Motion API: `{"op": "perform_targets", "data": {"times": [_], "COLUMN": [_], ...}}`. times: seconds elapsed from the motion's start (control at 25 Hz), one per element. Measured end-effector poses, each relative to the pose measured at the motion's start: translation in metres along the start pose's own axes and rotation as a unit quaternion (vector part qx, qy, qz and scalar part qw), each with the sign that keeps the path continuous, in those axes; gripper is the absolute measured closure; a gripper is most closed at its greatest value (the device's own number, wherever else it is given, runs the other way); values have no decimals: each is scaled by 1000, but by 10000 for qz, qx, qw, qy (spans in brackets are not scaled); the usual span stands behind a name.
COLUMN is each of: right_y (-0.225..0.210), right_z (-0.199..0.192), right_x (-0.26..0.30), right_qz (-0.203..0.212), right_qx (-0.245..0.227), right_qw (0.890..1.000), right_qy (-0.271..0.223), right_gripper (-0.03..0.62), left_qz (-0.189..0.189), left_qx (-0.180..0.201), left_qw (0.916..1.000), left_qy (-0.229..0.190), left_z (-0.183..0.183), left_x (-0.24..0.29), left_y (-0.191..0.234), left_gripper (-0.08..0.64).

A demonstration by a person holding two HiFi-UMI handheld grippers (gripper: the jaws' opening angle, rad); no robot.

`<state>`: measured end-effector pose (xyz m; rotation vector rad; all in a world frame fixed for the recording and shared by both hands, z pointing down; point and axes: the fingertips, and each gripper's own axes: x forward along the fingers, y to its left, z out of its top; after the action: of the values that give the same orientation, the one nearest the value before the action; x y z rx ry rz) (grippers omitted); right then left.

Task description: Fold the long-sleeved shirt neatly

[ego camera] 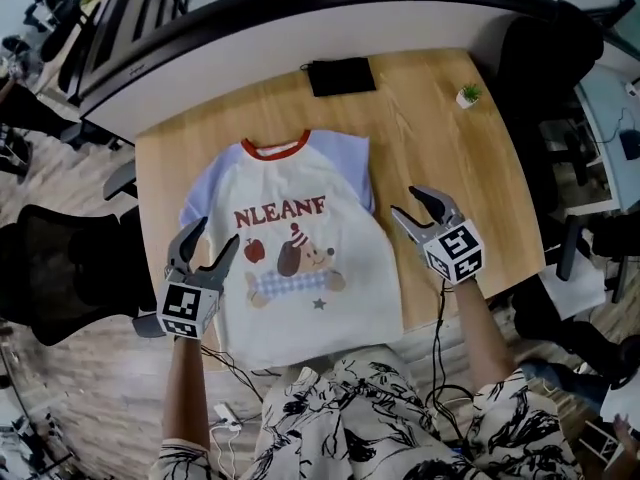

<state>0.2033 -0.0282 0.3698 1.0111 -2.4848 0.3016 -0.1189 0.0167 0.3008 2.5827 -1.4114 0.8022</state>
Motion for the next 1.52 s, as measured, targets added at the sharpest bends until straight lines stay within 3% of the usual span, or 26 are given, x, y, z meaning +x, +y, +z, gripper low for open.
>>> {"op": "perform_targets", "data": {"times": [0.24, 0.48, 0.68, 0.88, 0.96, 1.04, 1.36, 1.52], "right_y": [-43, -57, -48, -38, -34, -30, -33, -34], "right_z": [-31, -70, -82, -94, -98, -98, -87, -83], "right_x": [49, 94, 123, 144, 146, 147, 146, 152], "right_qz": [202, 639, 1185, 1538, 1583, 1634, 1487, 1506], "right_qx": [-133, -802, -120, 226, 334, 460, 829, 1196], "right_qw": [9985, 9878, 9855, 9767, 9740, 9715, 9736, 9697], "right_qy": [492, 1173, 1206, 1480, 1585, 1652, 1522, 1505], "right_gripper": [381, 393, 401, 439, 487, 578, 575, 468], "left_qz": [-570, -1608, -2209, -2325, -2351, -2381, -2361, -2321], "left_qx": [143, 318, 286, 152, 135, 136, 131, 84], "left_qw": [9982, 9855, 9732, 9707, 9701, 9693, 9693, 9703], "left_qy": [156, 446, 566, 584, 589, 605, 682, 674], "left_z": [14, -8, -27, -31, -32, -33, -38, -39], "left_x": [93, 186, 241, 265, 270, 275, 280, 277], "left_y": [-34, -106, -149, -157, -158, -157, -155, -152], "left_gripper": [293, 291, 291, 293, 293, 295, 298, 299]}}
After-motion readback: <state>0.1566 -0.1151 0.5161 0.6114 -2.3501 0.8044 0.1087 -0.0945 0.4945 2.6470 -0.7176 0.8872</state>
